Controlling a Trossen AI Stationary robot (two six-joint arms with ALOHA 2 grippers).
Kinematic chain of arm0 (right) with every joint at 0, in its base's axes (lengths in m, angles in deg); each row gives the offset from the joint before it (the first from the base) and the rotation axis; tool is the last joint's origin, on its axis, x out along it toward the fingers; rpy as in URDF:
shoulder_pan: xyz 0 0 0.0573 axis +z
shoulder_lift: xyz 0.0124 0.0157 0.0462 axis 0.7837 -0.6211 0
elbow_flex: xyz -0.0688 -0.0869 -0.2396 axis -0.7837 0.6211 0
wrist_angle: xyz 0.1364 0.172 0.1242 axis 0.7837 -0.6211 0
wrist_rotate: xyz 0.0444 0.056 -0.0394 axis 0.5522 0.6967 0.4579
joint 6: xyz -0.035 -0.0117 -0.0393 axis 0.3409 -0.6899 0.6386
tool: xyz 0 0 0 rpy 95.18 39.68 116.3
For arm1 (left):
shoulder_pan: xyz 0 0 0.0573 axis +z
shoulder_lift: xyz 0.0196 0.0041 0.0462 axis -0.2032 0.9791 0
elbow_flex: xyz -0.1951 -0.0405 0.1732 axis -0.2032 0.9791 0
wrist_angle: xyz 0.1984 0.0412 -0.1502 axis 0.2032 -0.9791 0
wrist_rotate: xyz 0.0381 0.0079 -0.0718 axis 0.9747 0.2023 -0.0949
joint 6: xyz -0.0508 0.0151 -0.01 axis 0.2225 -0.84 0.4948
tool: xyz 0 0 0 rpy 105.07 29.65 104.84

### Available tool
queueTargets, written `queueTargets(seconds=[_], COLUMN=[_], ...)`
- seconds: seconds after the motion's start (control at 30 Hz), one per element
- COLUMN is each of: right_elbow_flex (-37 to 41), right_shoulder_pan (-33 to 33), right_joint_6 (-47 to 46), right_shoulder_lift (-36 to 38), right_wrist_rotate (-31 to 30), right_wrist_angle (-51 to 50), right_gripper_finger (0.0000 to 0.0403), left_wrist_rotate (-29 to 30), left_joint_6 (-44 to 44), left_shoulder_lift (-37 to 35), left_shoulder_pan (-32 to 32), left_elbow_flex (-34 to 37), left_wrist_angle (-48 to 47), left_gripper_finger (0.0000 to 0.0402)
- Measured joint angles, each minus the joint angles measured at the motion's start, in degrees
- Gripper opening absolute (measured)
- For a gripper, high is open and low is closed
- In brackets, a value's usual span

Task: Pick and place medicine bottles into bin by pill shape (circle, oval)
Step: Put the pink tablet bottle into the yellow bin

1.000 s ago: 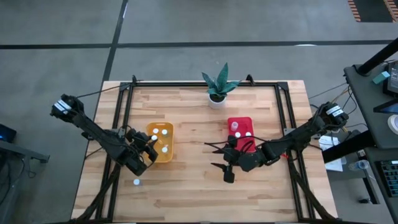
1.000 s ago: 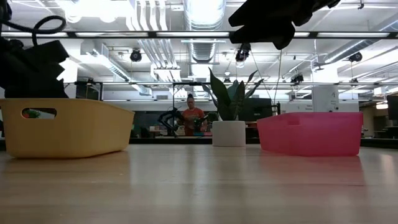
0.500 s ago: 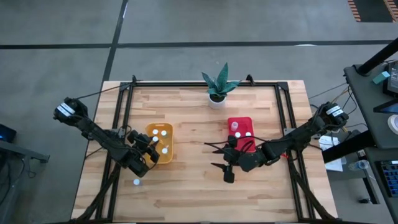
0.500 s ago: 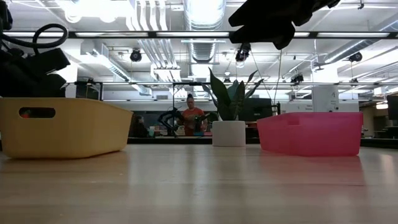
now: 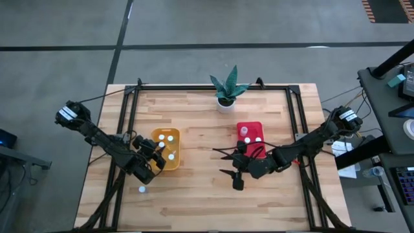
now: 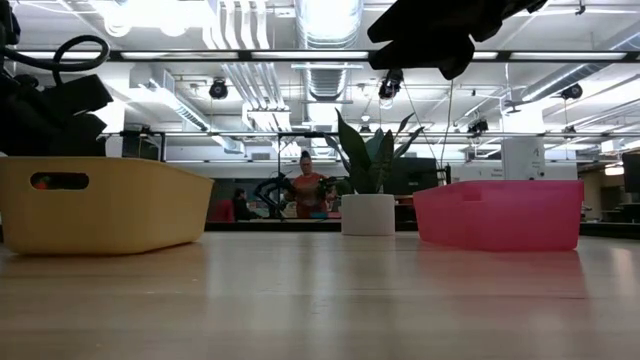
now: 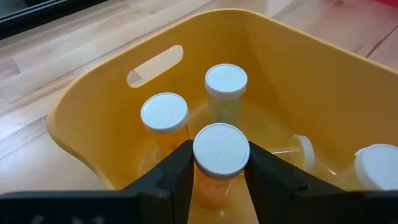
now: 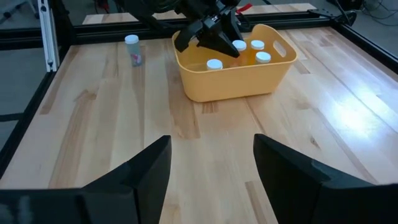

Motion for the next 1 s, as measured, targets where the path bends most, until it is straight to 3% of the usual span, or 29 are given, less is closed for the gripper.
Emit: queueTargets(seconds=[1.0], right_elbow_flex=[0.0], right_shoulder_pan=[0.0], right_joint_6=[0.0], right_shoulder_lift=[0.0], right_wrist_rotate=[0.0], right_wrist_angle=[0.0], right_gripper_finger=[0.0219], left_wrist_rotate=[-1.6], left_joint_6=[0.0], left_shoulder_lift=[0.0], left_shoulder_pan=[0.0], left_elbow_flex=[0.0], left_wrist_angle=[0.2], left_gripper_finger=[0.0117])
